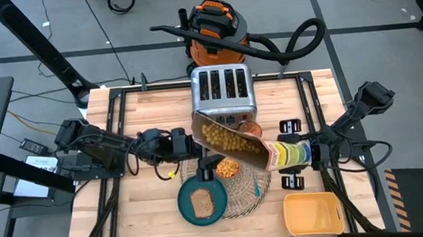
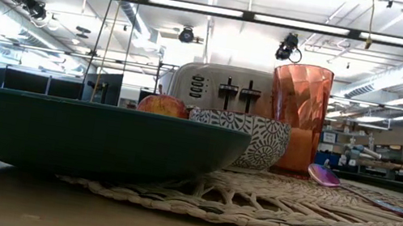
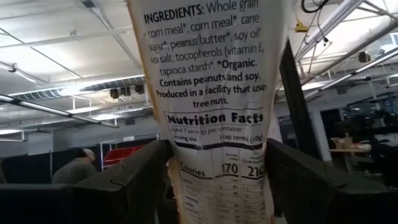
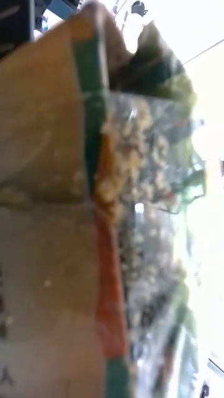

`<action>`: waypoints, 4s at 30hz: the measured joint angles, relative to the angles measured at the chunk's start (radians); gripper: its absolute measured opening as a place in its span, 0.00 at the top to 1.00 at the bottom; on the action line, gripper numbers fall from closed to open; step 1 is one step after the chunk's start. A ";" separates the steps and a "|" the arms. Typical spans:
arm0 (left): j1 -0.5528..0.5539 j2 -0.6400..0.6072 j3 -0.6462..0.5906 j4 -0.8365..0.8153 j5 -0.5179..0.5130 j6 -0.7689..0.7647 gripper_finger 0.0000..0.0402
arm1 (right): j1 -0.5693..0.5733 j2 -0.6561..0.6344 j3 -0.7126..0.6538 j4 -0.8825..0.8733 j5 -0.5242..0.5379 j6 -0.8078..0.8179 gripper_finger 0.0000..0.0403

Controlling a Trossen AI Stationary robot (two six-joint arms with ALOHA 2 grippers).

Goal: Arrange a breakfast setting
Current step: Pour the yellow cereal from the cereal box into the red patterned bowl

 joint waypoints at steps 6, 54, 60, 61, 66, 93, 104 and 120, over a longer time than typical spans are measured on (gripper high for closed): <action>0.015 0.000 0.000 -0.017 0.094 -0.019 0.32 | 0.039 -0.002 0.000 -0.005 0.020 -0.048 0.59; 0.017 -0.357 0.000 -0.687 -0.085 -0.037 0.74 | 0.232 -0.012 0.000 -0.061 0.843 -0.240 0.01; 0.012 -0.520 0.000 -1.036 -0.382 -0.056 0.74 | 0.329 -0.012 0.000 -0.083 0.967 -0.233 0.03; 0.011 -0.546 0.002 -1.088 -0.430 -0.072 0.74 | 0.341 -0.012 0.000 -0.083 0.988 -0.233 0.03; 0.012 -0.645 -0.054 -1.363 -0.736 -0.229 0.74 | 0.379 -0.012 0.000 -0.103 1.077 -0.225 0.04; 0.538 -0.706 -0.857 -1.028 -1.050 -0.847 0.74 | 0.423 -0.009 -0.001 -0.339 1.044 0.058 0.04; 0.682 -0.708 -0.858 -1.033 -0.910 -0.743 0.53 | 0.449 -0.009 -0.001 -0.356 1.043 0.067 0.04; 0.685 -0.708 -0.573 -1.647 -0.676 -0.910 0.33 | 0.490 -0.009 -0.001 -0.350 1.079 0.067 0.04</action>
